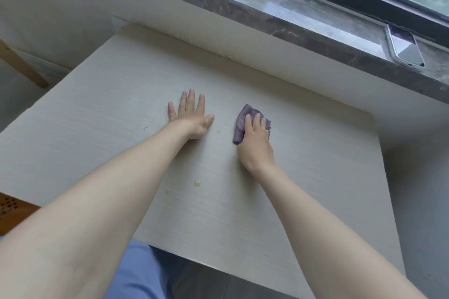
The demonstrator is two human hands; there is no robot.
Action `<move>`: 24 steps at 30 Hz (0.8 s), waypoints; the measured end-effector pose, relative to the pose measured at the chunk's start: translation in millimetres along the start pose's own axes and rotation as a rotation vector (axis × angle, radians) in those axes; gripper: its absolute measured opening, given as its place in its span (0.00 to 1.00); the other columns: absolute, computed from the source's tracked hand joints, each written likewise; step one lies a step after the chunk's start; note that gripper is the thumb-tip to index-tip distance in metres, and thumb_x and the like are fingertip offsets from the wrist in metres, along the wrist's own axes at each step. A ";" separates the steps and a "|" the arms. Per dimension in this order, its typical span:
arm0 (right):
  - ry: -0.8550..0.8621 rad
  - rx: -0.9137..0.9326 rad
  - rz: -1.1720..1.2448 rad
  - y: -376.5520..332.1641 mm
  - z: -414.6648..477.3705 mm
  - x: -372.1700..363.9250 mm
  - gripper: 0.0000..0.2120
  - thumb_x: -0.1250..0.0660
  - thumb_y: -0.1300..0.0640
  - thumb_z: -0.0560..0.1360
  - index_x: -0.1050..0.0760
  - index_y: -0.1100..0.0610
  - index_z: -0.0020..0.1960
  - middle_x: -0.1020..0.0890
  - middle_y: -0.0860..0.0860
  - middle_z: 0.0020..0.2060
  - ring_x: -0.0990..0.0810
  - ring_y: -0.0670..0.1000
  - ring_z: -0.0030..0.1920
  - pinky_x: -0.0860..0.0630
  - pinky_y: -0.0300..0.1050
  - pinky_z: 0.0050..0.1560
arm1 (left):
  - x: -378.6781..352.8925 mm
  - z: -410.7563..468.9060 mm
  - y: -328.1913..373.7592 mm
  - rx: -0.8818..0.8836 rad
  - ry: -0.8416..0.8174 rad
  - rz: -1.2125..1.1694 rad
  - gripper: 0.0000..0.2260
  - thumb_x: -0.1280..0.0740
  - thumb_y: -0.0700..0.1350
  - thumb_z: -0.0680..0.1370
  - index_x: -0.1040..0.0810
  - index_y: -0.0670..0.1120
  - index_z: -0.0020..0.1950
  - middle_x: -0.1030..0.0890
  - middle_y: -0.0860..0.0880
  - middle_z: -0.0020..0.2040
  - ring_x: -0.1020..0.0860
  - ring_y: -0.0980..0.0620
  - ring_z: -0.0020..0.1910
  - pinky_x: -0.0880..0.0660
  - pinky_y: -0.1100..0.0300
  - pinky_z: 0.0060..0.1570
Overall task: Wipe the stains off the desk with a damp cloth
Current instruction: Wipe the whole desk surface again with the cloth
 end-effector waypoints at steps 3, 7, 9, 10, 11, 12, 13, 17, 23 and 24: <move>-0.019 0.028 0.036 -12.1 -2.3 -5.7 0.35 0.46 0.69 0.74 0.57 0.59 0.78 0.60 0.58 0.76 0.63 0.57 0.76 0.61 0.50 0.74 | 2.1 2.1 -1.5 0.006 -0.037 0.004 0.29 0.54 0.58 0.81 0.64 0.51 0.77 0.69 0.50 0.76 0.69 0.51 0.74 0.67 0.41 0.69; -0.093 0.199 -0.017 6.2 -6.4 0.1 0.37 0.47 0.71 0.73 0.56 0.56 0.78 0.59 0.53 0.77 0.61 0.52 0.77 0.57 0.46 0.75 | 2.8 3.2 -0.9 -0.006 -0.072 0.010 0.29 0.54 0.58 0.81 0.64 0.51 0.76 0.69 0.49 0.76 0.69 0.50 0.74 0.67 0.40 0.69; -0.062 0.132 -0.012 8.4 12.4 4.5 0.35 0.47 0.70 0.74 0.54 0.57 0.78 0.57 0.54 0.77 0.60 0.53 0.77 0.55 0.48 0.75 | 2.6 2.5 -0.7 -0.005 -0.073 0.022 0.29 0.55 0.58 0.81 0.64 0.50 0.76 0.69 0.49 0.76 0.69 0.50 0.74 0.67 0.40 0.69; -0.019 0.074 0.001 4.1 21.5 6.3 0.33 0.46 0.69 0.75 0.52 0.59 0.77 0.55 0.57 0.77 0.58 0.55 0.77 0.54 0.50 0.75 | 2.6 2.4 0.0 -0.006 -0.073 0.025 0.29 0.55 0.58 0.81 0.65 0.50 0.76 0.69 0.49 0.76 0.69 0.51 0.74 0.67 0.40 0.69; 0.016 0.019 0.012 -2.6 28.7 7.3 0.32 0.45 0.67 0.76 0.51 0.60 0.77 0.54 0.59 0.76 0.57 0.58 0.76 0.54 0.52 0.75 | 3.1 2.8 1.0 -0.004 -0.073 0.028 0.29 0.55 0.58 0.81 0.65 0.50 0.76 0.69 0.49 0.76 0.69 0.50 0.74 0.67 0.39 0.69; 0.029 -0.015 0.018 -9.7 32.6 5.5 0.31 0.45 0.66 0.76 0.52 0.61 0.77 0.54 0.60 0.76 0.57 0.59 0.76 0.53 0.53 0.74 | 3.0 2.7 0.7 0.002 -0.075 0.033 0.29 0.55 0.58 0.81 0.65 0.49 0.76 0.69 0.48 0.76 0.69 0.50 0.74 0.66 0.39 0.69; 0.022 -0.012 0.017 -14.2 33.8 2.5 0.31 0.45 0.65 0.77 0.52 0.61 0.77 0.54 0.60 0.76 0.57 0.60 0.76 0.53 0.53 0.74 | 3.3 2.3 0.9 0.009 -0.074 0.034 0.29 0.55 0.58 0.81 0.64 0.49 0.76 0.69 0.48 0.76 0.69 0.50 0.74 0.66 0.39 0.69; -0.036 0.153 -0.003 -2.3 30.9 3.0 0.34 0.46 0.70 0.74 0.53 0.58 0.77 0.55 0.56 0.77 0.59 0.55 0.77 0.53 0.51 0.75 | 3.4 3.1 0.6 0.011 -0.064 0.029 0.29 0.55 0.58 0.81 0.64 0.49 0.77 0.69 0.47 0.75 0.69 0.51 0.74 0.67 0.39 0.69; 0.091 0.009 -0.032 -15.6 68.5 7.6 0.29 0.43 0.64 0.75 0.46 0.62 0.74 0.45 0.62 0.72 0.49 0.60 0.73 0.47 0.53 0.72 | 4.9 -0.2 1.9 -0.003 -0.073 0.023 0.29 0.55 0.57 0.81 0.64 0.49 0.77 0.68 0.46 0.76 0.69 0.50 0.74 0.67 0.39 0.69; 0.073 0.060 -0.038 -17.3 70.8 3.3 0.30 0.43 0.64 0.75 0.47 0.62 0.75 0.46 0.62 0.73 0.50 0.59 0.74 0.48 0.53 0.72 | 5.1 0.3 1.6 -0.001 -0.076 0.022 0.29 0.55 0.57 0.81 0.64 0.49 0.77 0.69 0.46 0.76 0.69 0.50 0.74 0.67 0.39 0.69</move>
Point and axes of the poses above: each hand's wrist, its own z-axis towards the middle knuckle, its own x-axis out of the back of the hand, y = z × x, the point moved 6 cm from there along z, towards the middle knuckle
